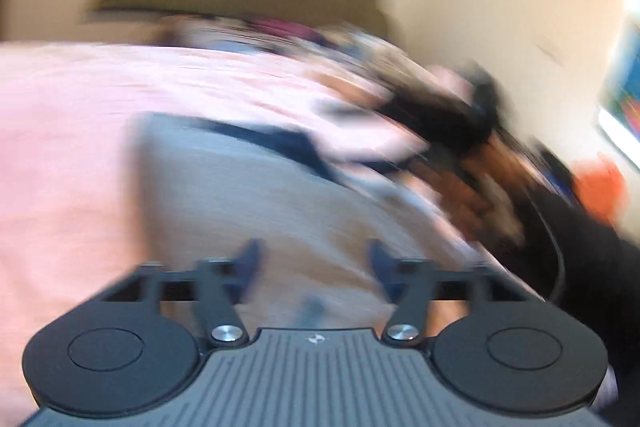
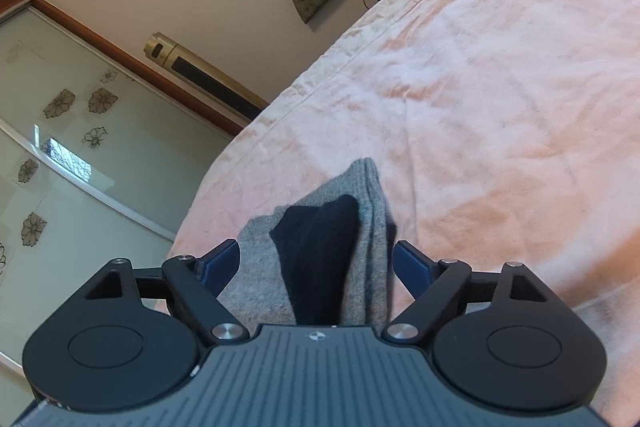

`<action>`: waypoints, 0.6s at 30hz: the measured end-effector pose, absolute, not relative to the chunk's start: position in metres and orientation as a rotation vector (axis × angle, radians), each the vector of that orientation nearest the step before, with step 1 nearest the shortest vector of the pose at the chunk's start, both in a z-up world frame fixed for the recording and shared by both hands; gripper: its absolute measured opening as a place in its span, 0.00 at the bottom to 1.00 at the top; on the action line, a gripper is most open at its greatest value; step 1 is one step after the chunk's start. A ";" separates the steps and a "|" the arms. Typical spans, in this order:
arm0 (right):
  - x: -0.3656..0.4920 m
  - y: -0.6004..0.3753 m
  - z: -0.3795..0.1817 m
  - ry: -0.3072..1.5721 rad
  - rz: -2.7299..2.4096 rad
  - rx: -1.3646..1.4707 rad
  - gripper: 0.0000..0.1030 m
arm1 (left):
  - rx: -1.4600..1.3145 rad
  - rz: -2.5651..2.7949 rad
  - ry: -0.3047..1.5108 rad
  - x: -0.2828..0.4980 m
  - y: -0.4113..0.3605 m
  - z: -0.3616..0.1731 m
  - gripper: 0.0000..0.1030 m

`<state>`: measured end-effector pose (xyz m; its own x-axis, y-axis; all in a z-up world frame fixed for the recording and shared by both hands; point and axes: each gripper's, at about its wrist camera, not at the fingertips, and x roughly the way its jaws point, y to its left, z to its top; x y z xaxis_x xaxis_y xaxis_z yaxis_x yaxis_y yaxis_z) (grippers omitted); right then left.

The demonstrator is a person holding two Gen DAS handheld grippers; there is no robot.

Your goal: Fold small clothes

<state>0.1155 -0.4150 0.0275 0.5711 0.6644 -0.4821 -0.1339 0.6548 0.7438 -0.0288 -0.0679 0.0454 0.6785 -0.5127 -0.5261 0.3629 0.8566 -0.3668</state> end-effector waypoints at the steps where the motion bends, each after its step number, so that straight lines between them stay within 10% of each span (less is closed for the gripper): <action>1: 0.119 -0.411 0.025 0.856 0.519 0.711 0.82 | -0.325 -0.429 0.673 -0.017 -0.050 0.044 0.70; 9: 0.137 -0.372 0.010 0.922 0.547 0.662 0.82 | -0.835 -0.427 0.928 0.093 -0.008 -0.016 0.68; 12: 0.142 -0.366 0.004 0.973 0.547 0.642 0.29 | -0.805 -0.411 0.952 0.105 -0.022 -0.023 0.35; 18: 0.142 -0.350 0.023 0.886 0.605 0.669 0.28 | -0.660 -0.398 0.828 0.102 -0.003 0.009 0.27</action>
